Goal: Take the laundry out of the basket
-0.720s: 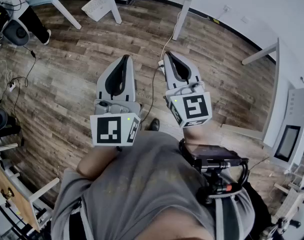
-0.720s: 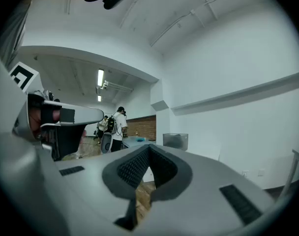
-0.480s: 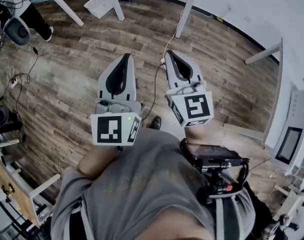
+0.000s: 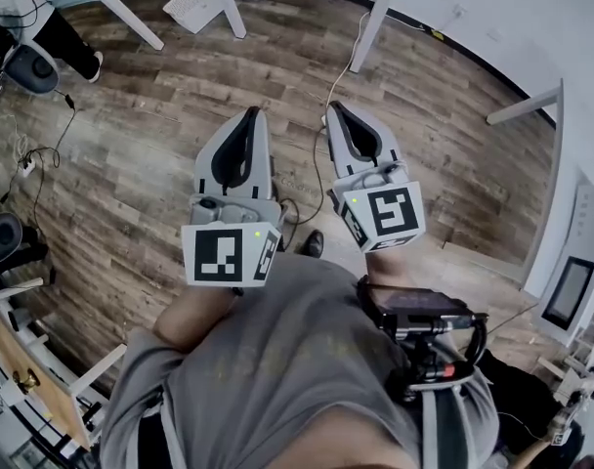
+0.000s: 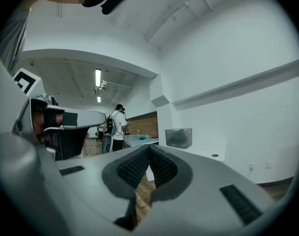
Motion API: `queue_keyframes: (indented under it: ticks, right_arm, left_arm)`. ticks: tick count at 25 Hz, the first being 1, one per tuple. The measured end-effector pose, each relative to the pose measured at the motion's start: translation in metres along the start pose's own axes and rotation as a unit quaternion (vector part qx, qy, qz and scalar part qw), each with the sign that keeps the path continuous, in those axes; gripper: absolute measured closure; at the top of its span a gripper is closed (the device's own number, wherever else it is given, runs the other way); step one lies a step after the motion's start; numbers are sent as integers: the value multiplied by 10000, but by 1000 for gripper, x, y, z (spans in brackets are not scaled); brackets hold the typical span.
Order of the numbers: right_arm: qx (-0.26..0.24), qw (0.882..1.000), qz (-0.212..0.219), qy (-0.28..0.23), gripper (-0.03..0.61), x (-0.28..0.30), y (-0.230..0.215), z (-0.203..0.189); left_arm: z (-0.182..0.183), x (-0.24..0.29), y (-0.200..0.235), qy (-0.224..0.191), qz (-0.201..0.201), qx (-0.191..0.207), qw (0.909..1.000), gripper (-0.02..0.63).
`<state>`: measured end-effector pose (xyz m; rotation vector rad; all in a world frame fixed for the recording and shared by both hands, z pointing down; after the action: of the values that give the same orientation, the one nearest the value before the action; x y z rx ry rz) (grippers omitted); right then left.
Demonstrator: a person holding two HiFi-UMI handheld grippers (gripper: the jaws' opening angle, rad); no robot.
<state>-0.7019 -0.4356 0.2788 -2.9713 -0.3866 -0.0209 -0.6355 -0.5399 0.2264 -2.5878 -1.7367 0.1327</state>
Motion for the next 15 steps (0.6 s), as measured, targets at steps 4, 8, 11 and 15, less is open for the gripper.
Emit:
queue_keyframes:
  ticks: [4,8,11,15]
  right_arm:
    - [8,9999,34,95,571,43,-1,-3]
    - [-38,10000,0,-5,571,91,-2,8]
    - [-102,9999,-15,-76,571,127,3,18]
    - [-165,9997,-44,-150,571,167,10,23]
  left_arm:
    - [-5,29,35,-32,7,-63,10000,604]
    - [-1,60,77,-179,27,-75,9998,605]
    - [3,78,109,-309,37,-66,9995,604]
    - [3,96,144,-405,-1,-66,9992,604]
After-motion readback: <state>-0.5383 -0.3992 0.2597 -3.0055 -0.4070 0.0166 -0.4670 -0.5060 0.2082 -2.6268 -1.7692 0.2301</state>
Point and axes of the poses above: the fingertips, and each gripper's own axes: x forward along the fingers, y to its left, z out of its top, the point moved 3 cm from there along -x, backward along the fingers, and after that the axes turned 6 degrees about x, right-handed, at the moved point
